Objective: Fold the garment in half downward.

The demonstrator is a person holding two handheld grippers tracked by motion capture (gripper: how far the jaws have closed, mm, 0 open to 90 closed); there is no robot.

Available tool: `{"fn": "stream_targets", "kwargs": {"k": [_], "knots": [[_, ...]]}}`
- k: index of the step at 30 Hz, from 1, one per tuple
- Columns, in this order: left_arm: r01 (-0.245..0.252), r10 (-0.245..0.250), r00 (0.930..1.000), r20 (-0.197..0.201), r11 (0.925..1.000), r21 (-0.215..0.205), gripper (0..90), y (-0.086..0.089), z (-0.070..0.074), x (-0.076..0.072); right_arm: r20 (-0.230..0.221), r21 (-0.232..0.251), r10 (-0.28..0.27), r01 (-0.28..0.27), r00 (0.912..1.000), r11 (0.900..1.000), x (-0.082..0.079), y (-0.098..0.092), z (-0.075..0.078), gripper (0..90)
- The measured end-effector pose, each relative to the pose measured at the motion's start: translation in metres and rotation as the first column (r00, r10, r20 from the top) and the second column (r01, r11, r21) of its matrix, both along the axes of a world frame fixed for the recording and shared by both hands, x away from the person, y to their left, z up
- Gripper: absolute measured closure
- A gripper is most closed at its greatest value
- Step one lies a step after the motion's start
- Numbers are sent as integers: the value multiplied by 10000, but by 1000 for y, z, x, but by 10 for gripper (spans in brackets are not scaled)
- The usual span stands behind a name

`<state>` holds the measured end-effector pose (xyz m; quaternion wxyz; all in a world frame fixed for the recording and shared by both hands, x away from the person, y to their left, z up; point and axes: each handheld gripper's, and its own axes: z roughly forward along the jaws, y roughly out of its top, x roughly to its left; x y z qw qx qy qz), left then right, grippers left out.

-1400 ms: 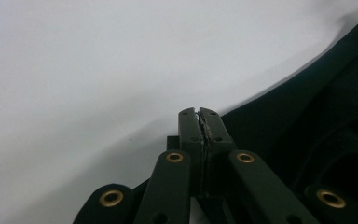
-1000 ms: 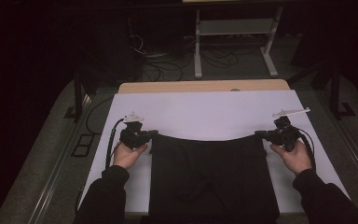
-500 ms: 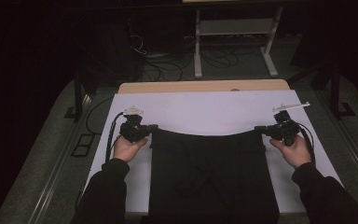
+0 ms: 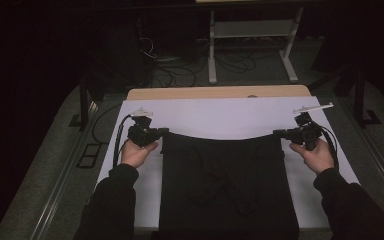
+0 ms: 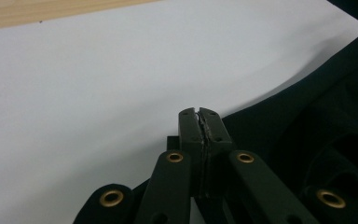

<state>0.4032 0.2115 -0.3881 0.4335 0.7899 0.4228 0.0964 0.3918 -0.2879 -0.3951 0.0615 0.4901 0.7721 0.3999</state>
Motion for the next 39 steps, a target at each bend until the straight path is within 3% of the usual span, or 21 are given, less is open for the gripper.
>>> {"fn": "stream_targets", "kwargs": {"k": [6, 20, 26, 29, 39], "knots": [[-5, 5, 10000, 13, 10000, -85, 883, 1, 6, 8, 36, 176, -64, 64, 10000, 9998, 8, -2, 3, 862], [-76, 63, 9994, 327, 9993, 374, 883, -1, 31, 28, -42, 226, -285, 286, 9996, 9993, 27, -3, 22, 863], [-167, 156, 9987, 486, 9996, 219, 883, 2, 42, 36, -76, 350, -470, 473, 9989, 9983, 36, -6, 28, 862], [-283, 271, 9983, 509, 9994, 223, 883, 4, 45, 39, -79, 578, -549, 553, 9985, 9968, 40, -9, 31, 863], [-440, 422, 9971, 629, 9986, 279, 883, 1, 48, 48, 117, 417, -655, 650, 9978, 9970, 54, -5, 43, 863]]}}
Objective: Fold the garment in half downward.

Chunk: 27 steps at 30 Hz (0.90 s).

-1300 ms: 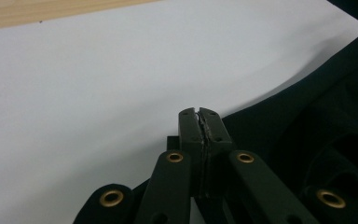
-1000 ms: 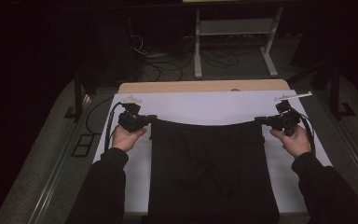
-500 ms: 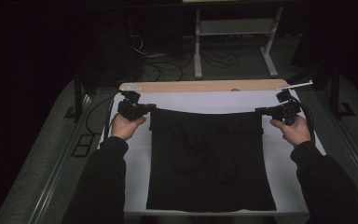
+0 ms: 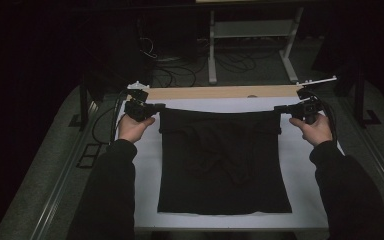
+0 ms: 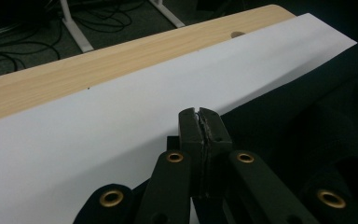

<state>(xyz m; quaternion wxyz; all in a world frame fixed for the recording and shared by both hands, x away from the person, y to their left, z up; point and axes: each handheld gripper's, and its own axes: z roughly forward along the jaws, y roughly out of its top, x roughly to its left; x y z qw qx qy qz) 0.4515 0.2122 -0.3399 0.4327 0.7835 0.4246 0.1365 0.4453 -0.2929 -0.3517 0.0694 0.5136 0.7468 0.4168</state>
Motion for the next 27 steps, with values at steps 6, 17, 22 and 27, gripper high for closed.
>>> {"fn": "stream_targets", "kwargs": {"k": [6, 17, 22, 27], "knots": [[-9, 6, 9999, 120, 9998, 207, 883, -2, 2, 6, 81, -6, -54, 54, 10000, 10000, 5, 0, 2, 863], [-344, 340, 9985, 431, 9994, 82, 883, 0, 7, 13, 386, 142, -120, 115, 9992, 9998, 16, 1, 10, 863], [-506, 500, 9981, 363, 9986, 136, 883, 0, 3, 17, 441, 183, -140, 132, 9989, 9997, 19, 2, 8, 863], [-509, 509, 9987, -84, 9987, 13, 876, -1, -7, 24, 422, 370, -97, 82, 9991, 9993, 23, 4, 2, 857]]}}
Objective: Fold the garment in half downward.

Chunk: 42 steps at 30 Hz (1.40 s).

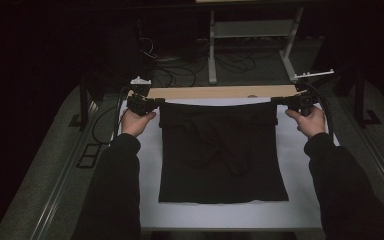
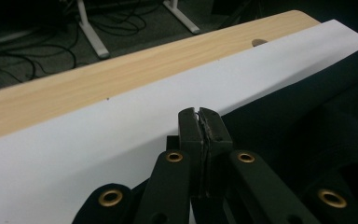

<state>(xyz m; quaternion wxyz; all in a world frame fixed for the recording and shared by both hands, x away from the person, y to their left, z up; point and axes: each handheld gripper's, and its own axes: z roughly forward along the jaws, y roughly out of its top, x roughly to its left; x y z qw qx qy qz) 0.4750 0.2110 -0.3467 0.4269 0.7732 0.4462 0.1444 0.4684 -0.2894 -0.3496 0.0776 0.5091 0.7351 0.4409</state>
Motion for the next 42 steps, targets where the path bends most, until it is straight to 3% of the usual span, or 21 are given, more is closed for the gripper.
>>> {"fn": "stream_targets", "kwargs": {"k": [3, 8, 11, 14, 18, 21, 24, 26, 28, 33, 37, 42], "knots": [[-257, 250, 9993, -289, 9994, -232, 846, -1, -7, 3, -190, 142, -85, 88, 9998, 9999, 3, 1, -6, 802], [-418, 376, 9952, -900, 9981, -457, 552, 0, -19, 5, -427, -131, -493, 488, 9979, 9987, 4, 1, -16, 643], [-426, 352, 9936, -1076, 9968, -672, 429, 2, -23, 5, -499, -262, -569, 556, 9971, 9981, 4, 0, -20, 565], [-275, 137, 9933, -1150, 9925, -1190, 345, 5, -25, 4, -446, -376, -690, 673, 9966, 9970, 4, -1, -21, 437], [43, -248, 9895, -1424, 9898, -1424, 250, 6, -29, 2, -438, -311, -849, 836, 9954, 9960, 3, -3, -23, 281], [243, -465, 9893, -1385, 9871, -1580, 157, 8, -31, 0, -490, -226, -836, 825, 9953, 9963, 1, -5, -26, 165], [348, -540, 9917, -1169, 9864, -1604, 122, 8, -32, -3, -573, -117, -839, 834, 9948, 9964, -1, -8, -28, 98], [359, -554, 9926, -1080, 9840, -1746, 72, 7, -32, -5, -606, -188, -868, 858, 9944, 9961, -3, -8, -29, 0], [382, -591, 9925, -1073, 9816, -1872, 2, 6, -33, -7, -620, -235, -863, 850, 9943, 9961, -5, -8, -30, 0], [448, -641, 9936, -933, 9796, -1960, 0, 5, -31, -18, -729, -78, -655, 651, 9952, 9979, -14, -6, -31, 0], [587, -761, 9939, -800, 9778, -2011, 0, 6, -28, -28, -714, -422, -493, 464, 9962, 9980, -23, 1, -31, 0], [712, -873, 9940, -664, 9740, -2150, 0, 4, -27, -40, -581, -203, -52, 40, 9983, 9998, -36, 11, -32, 0]]}}
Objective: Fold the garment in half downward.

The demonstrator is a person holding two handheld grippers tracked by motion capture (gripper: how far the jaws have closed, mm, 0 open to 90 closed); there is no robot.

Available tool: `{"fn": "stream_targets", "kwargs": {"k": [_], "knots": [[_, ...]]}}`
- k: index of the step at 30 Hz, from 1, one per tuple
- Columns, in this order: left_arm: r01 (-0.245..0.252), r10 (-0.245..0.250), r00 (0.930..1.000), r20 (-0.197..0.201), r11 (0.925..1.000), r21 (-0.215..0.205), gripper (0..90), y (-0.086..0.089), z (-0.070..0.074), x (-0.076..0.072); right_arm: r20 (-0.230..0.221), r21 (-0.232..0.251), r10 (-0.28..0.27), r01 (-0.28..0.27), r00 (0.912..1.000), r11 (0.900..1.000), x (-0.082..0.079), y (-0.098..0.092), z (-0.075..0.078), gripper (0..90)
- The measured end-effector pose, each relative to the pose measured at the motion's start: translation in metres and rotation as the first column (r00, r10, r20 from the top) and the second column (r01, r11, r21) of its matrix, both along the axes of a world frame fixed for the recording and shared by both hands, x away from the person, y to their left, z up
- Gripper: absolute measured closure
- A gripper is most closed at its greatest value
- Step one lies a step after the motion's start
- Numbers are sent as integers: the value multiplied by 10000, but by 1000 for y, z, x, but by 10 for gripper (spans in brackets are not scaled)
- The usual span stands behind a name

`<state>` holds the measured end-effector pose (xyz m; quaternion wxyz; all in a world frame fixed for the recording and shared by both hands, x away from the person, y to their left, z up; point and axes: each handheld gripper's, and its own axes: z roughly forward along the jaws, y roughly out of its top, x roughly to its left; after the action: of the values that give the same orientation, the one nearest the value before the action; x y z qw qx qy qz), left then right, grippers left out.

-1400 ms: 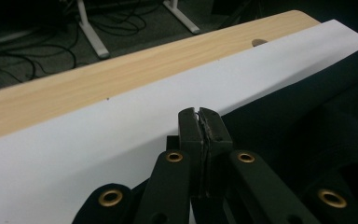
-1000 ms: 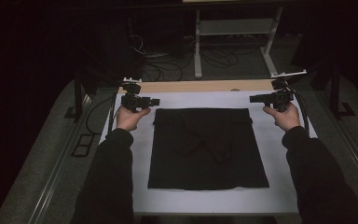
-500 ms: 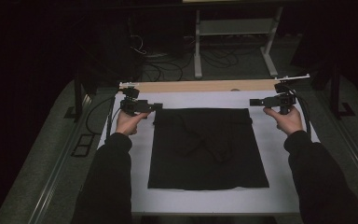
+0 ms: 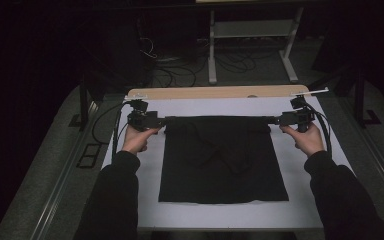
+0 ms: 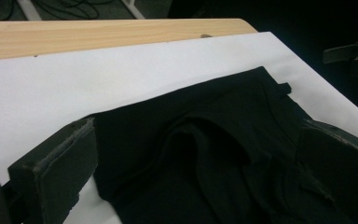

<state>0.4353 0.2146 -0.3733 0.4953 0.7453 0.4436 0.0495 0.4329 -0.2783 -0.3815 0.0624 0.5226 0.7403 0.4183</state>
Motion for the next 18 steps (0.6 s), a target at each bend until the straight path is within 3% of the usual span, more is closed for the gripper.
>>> {"fn": "stream_targets", "kwargs": {"k": [18], "knots": [[897, -899, 9959, -93, 9959, -118, 0, -27, -13, -26, 41, 353, 975, -976, 9952, 9946, -30, 30, -8, 0]]}}
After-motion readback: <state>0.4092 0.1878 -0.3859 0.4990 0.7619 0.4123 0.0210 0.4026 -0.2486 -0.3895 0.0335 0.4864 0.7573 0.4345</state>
